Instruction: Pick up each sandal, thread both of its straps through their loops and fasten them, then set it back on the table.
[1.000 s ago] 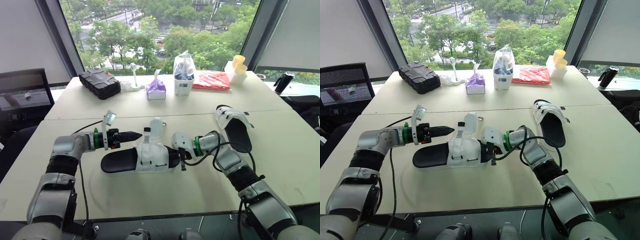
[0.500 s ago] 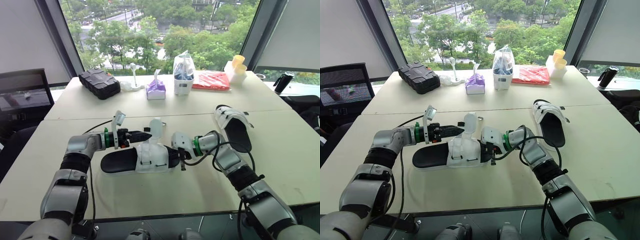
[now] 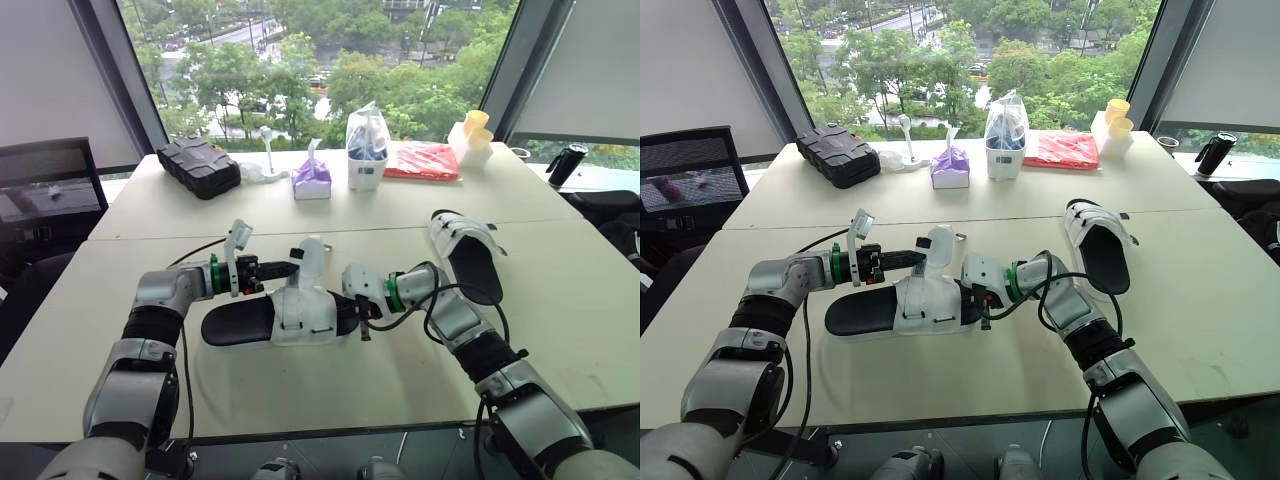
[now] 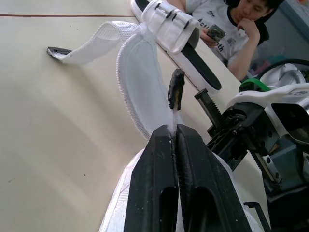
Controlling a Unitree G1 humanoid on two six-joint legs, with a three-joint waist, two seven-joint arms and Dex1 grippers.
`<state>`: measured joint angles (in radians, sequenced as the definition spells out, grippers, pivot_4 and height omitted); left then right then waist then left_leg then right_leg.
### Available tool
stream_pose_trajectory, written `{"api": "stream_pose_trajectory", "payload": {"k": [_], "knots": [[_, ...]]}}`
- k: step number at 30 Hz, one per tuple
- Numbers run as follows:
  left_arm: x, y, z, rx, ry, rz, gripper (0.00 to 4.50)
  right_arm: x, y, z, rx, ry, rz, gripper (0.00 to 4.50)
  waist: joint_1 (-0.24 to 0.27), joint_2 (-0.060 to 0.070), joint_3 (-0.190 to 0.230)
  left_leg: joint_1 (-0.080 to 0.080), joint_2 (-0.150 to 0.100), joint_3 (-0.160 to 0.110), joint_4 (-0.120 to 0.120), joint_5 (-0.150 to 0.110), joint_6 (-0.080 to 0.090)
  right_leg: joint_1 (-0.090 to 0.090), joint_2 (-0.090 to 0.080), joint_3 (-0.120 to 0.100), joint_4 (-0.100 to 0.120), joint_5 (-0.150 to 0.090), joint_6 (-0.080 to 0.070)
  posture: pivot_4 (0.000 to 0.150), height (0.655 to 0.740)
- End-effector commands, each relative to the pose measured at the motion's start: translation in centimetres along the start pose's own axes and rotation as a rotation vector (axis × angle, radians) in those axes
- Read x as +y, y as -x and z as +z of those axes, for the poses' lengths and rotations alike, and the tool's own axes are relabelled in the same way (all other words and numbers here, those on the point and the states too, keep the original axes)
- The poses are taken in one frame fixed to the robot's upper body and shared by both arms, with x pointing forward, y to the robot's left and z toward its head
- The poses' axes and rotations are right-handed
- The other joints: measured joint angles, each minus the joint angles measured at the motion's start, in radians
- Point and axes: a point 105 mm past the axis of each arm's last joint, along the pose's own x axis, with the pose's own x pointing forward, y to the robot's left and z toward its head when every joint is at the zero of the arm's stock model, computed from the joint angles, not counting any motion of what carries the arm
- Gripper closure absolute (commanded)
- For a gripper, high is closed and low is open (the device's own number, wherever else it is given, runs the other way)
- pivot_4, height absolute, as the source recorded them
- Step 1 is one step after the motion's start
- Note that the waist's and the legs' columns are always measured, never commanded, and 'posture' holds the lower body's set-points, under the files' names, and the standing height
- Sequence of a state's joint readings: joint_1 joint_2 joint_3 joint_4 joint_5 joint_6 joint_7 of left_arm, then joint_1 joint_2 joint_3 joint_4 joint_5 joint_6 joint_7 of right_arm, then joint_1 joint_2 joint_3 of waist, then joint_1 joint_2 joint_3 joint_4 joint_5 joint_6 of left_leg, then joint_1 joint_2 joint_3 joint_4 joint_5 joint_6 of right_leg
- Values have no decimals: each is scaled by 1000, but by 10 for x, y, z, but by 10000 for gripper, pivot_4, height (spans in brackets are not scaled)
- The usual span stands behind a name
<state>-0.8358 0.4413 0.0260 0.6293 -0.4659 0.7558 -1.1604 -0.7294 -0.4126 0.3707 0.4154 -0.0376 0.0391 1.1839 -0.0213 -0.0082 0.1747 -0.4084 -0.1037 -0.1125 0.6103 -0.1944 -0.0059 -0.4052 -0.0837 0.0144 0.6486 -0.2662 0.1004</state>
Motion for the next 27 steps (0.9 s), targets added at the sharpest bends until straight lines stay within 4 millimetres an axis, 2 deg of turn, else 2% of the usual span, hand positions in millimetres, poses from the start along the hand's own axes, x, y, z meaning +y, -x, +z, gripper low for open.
{"api": "stream_pose_trajectory", "payload": {"k": [1, 6, 14, 19, 22, 27], "knots": [[-11, 15, 22, -69, -76, -44, 44354, 4, -5, -13, 61, -25, 12, 45000, -2, 0, 0, 0, 0, 0, 0, 0, 0, 0, 0, 0, 0, 0, 0, 1500, 7400], [-25, 28, 43, -196, -62, -116, 44354, 4, -4, -14, 63, -24, 14, 45000, -1, 0, 0, 0, 0, 0, 0, 0, 0, 0, 0, 0, 0, 0, 0, 1500, 7400], [-26, 33, 38, -216, -29, -127, 44354, 6, -5, -14, 63, -23, 21, 45000, 1, 0, 0, 0, 0, 0, 0, 0, 0, 0, 0, 0, 0, 0, 0, 1500, 7400], [0, 33, 29, -254, -4, -12, 44354, 6, -5, -13, 64, -21, 26, 45000, 2, 0, 0, 0, 0, 0, 0, 0, 0, 0, 0, 0, 0, 0, 0, 1500, 7400], [16, 32, 17, -244, -17, 53, 44354, 6, -5, -13, 67, -19, 26, 45000, 2, 0, 0, 0, 0, 0, 1, 0, 0, 0, 0, 0, 0, 0, 0, 1500, 7400], [20, 28, 10, -235, -24, 48, 44354, 6, -3, -14, 69, -19, 25, 45000, 3, 0, 0, 0, 0, 0, 1, 0, 0, 0, 0, 0, 0, 0, 0, 1500, 7400]]}}
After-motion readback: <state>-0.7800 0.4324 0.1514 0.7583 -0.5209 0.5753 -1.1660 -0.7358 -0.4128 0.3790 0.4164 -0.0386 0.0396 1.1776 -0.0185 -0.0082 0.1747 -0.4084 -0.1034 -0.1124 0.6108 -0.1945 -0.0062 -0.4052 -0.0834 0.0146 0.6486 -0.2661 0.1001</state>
